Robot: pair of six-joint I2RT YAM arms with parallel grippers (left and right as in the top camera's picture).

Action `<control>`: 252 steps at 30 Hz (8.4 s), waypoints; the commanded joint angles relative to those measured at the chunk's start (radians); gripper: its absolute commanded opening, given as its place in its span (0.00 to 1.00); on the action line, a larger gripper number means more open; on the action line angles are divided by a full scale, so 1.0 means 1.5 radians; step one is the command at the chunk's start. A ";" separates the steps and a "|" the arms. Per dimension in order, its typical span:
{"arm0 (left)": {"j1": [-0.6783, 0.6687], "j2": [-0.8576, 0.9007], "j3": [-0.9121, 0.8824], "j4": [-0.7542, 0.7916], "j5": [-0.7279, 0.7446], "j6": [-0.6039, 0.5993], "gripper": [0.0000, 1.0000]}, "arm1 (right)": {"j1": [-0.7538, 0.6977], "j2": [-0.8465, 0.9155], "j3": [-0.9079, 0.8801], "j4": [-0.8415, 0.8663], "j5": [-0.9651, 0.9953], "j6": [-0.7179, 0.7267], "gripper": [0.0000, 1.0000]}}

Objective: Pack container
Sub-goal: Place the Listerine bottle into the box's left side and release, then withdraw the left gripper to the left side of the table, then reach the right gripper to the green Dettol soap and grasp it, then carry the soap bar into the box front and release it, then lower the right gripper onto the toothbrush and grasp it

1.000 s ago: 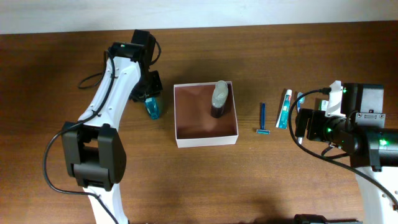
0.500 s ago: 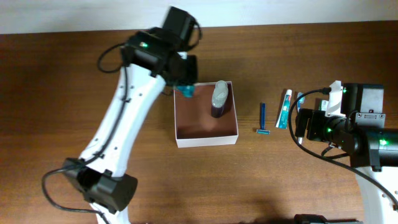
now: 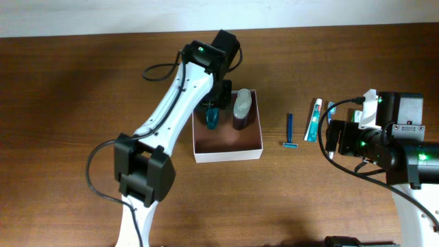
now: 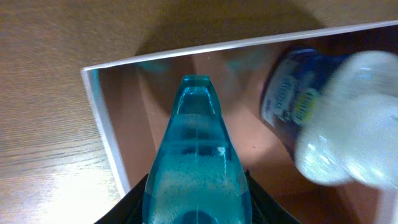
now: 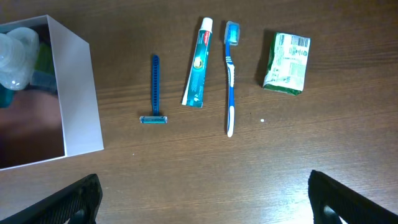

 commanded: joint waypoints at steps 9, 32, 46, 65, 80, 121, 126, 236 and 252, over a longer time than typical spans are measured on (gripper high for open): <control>0.021 0.041 0.004 0.019 -0.010 0.011 0.25 | -0.003 -0.008 0.014 0.000 0.003 0.007 0.99; 0.146 -0.343 0.023 -0.049 -0.063 0.090 1.00 | -0.003 -0.008 0.057 -0.024 0.007 0.006 0.98; 0.298 -0.427 -0.359 0.049 -0.004 0.161 1.00 | -0.262 0.299 0.305 -0.159 0.083 0.046 0.98; 0.298 -0.446 -0.406 0.075 -0.005 0.161 1.00 | -0.217 0.614 0.301 -0.041 0.058 -0.030 0.99; 0.298 -0.446 -0.406 0.074 -0.005 0.161 1.00 | -0.212 0.733 0.291 0.025 0.042 -0.033 0.99; 0.298 -0.446 -0.406 0.069 -0.005 0.161 1.00 | -0.212 0.776 0.290 0.045 0.018 -0.033 0.50; 0.298 -0.446 -0.406 0.069 -0.005 0.161 1.00 | -0.212 0.776 0.290 0.044 0.018 -0.033 0.40; 0.298 -0.446 -0.406 0.084 -0.005 0.161 1.00 | -0.090 0.536 0.074 0.141 -0.002 -0.069 0.79; 0.298 -0.446 -0.406 0.075 -0.005 0.161 0.99 | -0.090 0.596 0.073 0.198 0.011 -0.068 0.73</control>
